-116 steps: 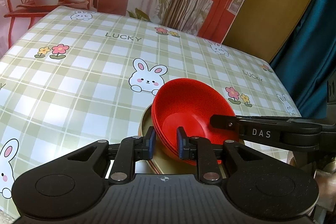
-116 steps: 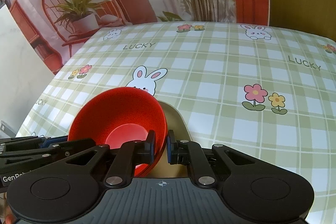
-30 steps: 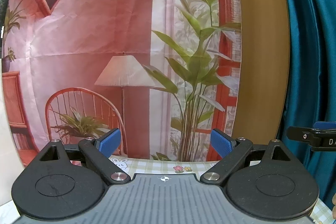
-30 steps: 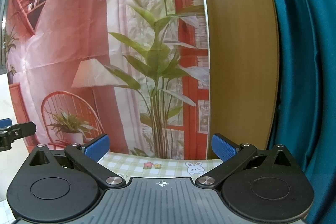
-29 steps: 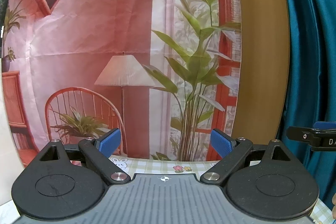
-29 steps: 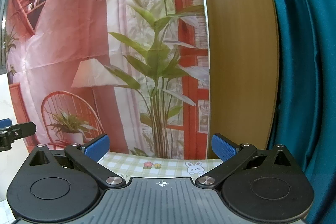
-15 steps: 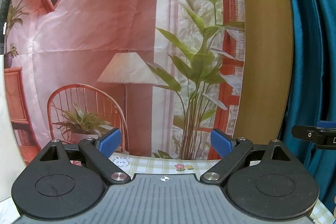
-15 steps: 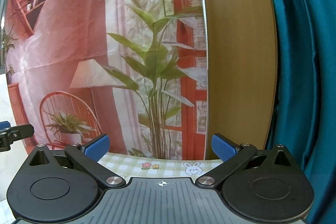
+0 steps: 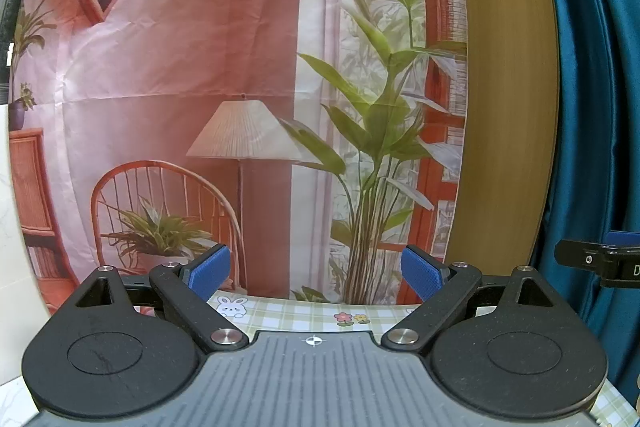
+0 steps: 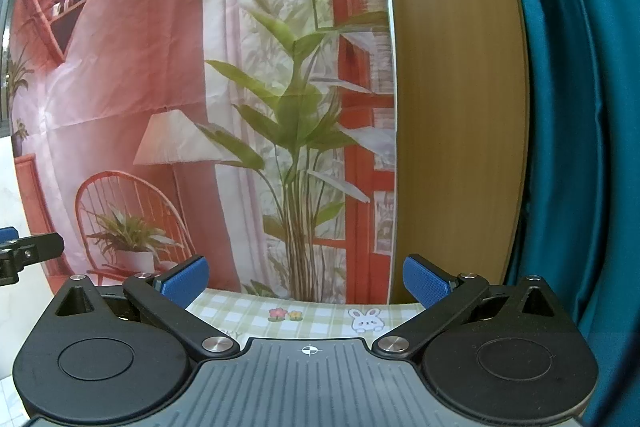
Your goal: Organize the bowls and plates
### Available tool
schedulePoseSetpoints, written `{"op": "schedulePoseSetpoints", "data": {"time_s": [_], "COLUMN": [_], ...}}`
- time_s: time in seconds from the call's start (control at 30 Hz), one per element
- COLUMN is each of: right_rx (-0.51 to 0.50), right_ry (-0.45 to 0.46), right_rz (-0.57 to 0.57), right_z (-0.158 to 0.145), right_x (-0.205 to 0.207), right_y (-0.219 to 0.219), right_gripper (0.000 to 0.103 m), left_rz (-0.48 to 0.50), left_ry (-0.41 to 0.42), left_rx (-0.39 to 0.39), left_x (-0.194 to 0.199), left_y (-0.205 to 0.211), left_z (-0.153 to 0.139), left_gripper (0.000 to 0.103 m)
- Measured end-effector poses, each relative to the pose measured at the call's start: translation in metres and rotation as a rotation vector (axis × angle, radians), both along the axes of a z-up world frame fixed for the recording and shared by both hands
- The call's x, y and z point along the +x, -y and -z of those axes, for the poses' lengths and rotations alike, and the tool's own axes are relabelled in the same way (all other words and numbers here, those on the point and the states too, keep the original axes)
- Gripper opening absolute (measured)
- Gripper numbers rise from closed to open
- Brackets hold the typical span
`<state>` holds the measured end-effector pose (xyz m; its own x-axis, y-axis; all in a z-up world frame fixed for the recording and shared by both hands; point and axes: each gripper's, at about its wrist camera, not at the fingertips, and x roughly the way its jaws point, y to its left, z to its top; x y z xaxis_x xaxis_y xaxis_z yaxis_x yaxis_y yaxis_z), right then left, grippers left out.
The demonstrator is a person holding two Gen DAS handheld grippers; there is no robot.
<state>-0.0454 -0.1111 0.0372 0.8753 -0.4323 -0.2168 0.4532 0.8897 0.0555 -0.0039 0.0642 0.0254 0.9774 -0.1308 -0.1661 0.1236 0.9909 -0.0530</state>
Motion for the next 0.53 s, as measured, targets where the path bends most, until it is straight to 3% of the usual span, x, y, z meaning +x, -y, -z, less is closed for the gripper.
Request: {"op": "schedulePoseSetpoints", "data": {"time_s": [0.53], "right_rx": [0.010], "right_ry": [-0.016], "right_rz": [0.003], "right_z": [0.0051], "right_x": [0.0031], "right_y": [0.0085], "right_gripper": [0.103], "left_rz": [0.001], "left_ry": [-0.020], "left_rx": [-0.008], "left_x": [0.0059], "left_y": [-0.0065], "left_z": [0.0050], "left_gripper": [0.094]}}
